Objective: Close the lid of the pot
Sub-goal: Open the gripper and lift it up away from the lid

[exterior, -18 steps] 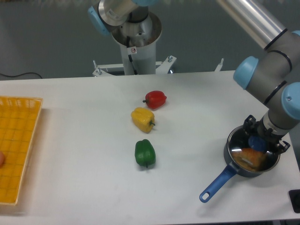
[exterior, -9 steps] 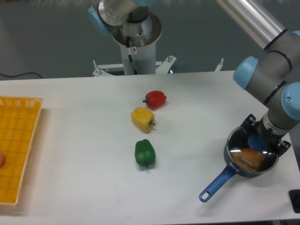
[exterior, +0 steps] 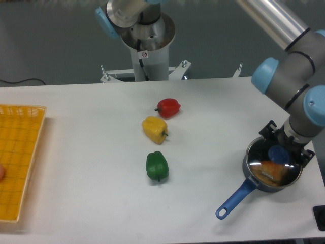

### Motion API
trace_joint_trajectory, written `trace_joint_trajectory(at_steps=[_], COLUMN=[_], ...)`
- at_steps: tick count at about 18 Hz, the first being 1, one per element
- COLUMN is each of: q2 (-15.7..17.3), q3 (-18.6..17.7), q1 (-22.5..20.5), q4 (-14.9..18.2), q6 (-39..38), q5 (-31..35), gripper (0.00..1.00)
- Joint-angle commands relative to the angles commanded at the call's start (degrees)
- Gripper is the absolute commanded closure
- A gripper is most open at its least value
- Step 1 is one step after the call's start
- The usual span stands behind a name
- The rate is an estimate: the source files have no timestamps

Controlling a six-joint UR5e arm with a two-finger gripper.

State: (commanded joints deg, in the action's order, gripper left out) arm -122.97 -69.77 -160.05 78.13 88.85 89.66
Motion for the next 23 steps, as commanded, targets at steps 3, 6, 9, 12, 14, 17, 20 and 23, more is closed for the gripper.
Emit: trace_joint_trajectory(at_steps=[3,6,9,12,14,17,20,23], q2=[5.1,8.6,12.1,14.9,16.9,19.2,21.3,21.9], q3=[-4.7,-8.4,-12.0,-14.2,-14.4,-14.9,-16.8,-17.2], q1=[0.3,0.5,0.2,0.1,0.4,0.8,1.0,1.3], q4=[-0.2,0.0,0.0,-0.3,-0.2,0.4,0.3,0.4], q6=[1.2,4.0,9.7,16.5,19.3,19.6,20.0,21.8], q5=[-1.0,-1.1,-1.2,-1.2,-0.9,-1.0,-0.6,1.2], gripper=[0.0,0.0,0.0,0.0,0.0,0.0,0.0,0.0])
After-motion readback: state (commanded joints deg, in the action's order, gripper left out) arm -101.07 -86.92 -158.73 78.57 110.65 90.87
